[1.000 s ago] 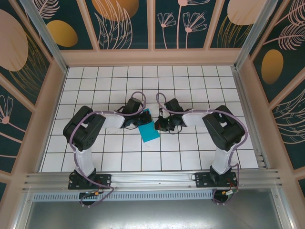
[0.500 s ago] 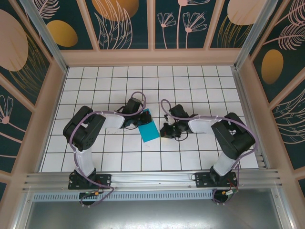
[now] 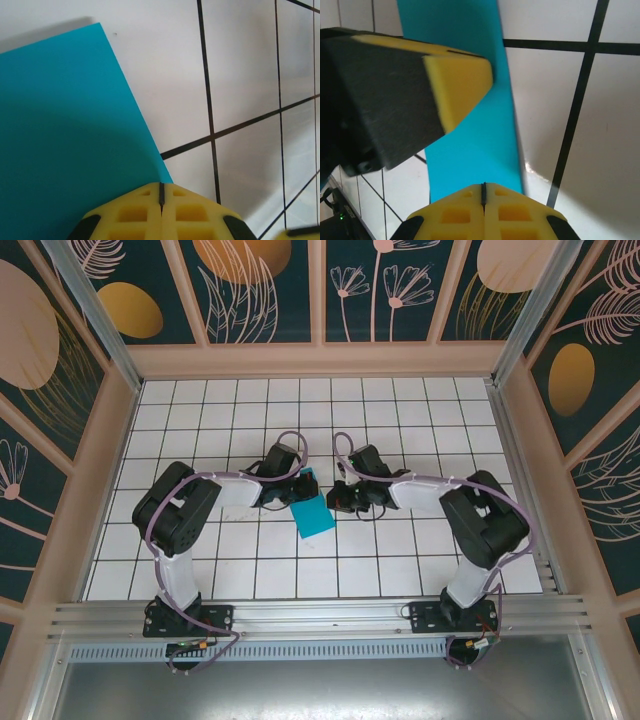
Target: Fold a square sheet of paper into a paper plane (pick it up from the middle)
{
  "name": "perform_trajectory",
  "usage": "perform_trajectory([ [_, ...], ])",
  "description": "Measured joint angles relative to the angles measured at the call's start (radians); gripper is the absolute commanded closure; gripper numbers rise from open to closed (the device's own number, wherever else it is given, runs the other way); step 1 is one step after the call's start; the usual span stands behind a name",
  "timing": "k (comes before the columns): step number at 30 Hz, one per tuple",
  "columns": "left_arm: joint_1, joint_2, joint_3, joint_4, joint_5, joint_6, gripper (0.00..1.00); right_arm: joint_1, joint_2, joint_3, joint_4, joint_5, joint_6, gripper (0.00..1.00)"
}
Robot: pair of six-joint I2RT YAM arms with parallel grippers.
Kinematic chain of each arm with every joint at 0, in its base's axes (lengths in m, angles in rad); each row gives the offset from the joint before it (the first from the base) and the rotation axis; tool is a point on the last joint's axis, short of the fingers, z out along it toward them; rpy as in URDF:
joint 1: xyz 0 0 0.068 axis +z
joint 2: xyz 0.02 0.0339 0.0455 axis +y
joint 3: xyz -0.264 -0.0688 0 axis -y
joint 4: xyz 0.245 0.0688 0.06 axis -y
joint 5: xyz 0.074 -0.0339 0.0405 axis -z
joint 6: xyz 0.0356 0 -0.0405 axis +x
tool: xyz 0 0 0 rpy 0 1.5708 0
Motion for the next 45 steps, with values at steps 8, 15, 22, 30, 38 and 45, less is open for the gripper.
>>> perform_trajectory([
  [8,0.0,-0.024,0.0,0.006,0.053,0.027,0.93,0.0,0.061,0.004,0.008,-0.002,0.01,1.0],
  [15,0.0,-0.016,0.006,0.006,0.082,0.068,0.92,0.0,0.064,0.005,0.011,-0.003,0.01,1.0],
  [22,0.0,0.043,0.053,-0.019,0.074,0.136,0.93,0.0,0.064,0.009,0.003,-0.003,0.007,1.0],
  [30,-0.004,0.051,0.073,-0.05,0.053,0.173,0.93,0.0,0.064,0.008,0.001,-0.003,0.006,1.0],
  [38,-0.005,0.059,0.098,-0.085,0.042,0.217,0.93,0.0,0.052,-0.029,0.043,-0.003,-0.002,1.0],
  [45,0.0,0.075,0.125,-0.108,0.057,0.24,0.93,0.0,0.036,-0.064,0.082,-0.003,-0.001,1.0],
])
